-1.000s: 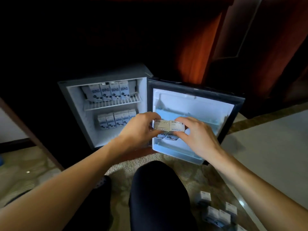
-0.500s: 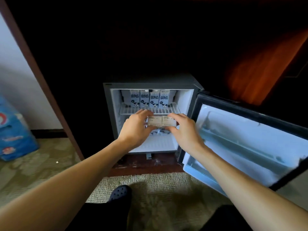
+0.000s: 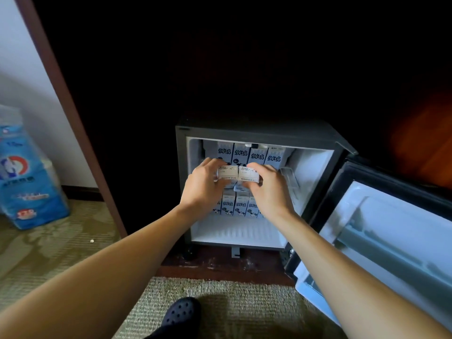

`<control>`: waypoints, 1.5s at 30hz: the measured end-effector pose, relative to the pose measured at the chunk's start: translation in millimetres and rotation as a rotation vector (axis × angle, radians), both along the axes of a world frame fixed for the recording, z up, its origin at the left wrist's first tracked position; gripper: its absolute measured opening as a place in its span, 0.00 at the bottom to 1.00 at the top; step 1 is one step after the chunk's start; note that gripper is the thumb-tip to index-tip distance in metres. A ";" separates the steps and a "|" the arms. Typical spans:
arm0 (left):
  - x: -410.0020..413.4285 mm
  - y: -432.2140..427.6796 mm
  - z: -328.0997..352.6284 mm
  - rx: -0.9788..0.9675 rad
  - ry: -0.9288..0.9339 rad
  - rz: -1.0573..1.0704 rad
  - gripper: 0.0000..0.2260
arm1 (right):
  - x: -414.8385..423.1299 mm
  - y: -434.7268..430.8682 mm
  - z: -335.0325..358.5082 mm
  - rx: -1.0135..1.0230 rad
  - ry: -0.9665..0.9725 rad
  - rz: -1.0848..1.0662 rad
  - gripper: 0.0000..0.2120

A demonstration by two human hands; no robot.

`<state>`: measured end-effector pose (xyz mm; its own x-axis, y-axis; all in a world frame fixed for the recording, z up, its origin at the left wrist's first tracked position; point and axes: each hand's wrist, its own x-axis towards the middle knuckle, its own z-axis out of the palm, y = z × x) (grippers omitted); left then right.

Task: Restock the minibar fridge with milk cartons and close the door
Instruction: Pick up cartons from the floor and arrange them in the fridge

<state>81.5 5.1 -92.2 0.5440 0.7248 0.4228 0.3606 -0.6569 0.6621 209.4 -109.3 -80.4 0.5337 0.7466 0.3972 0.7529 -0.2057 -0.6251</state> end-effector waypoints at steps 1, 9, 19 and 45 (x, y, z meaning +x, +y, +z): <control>2.1 3.3 -1.5 0.005 0.000 0.017 0.17 | 0.8 4.4 -1.5 0.013 0.010 0.003 0.19; 14.7 20.5 -14.3 0.060 0.006 0.088 0.17 | 13.4 26.9 -20.0 0.072 0.017 0.003 0.20; 36.7 23.0 -31.6 -0.217 -0.108 0.125 0.21 | 20.8 45.5 -38.3 0.150 0.156 -0.071 0.28; 66.2 61.1 -90.7 -0.108 -0.130 0.209 0.14 | 39.3 90.4 -96.5 0.071 0.034 -0.244 0.15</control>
<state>147.7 66.2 -183.0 0.3239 0.8602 0.3938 0.3881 -0.5004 0.7739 248.7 -18.8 -176.9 0.7090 0.5646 0.4226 0.6643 -0.3337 -0.6688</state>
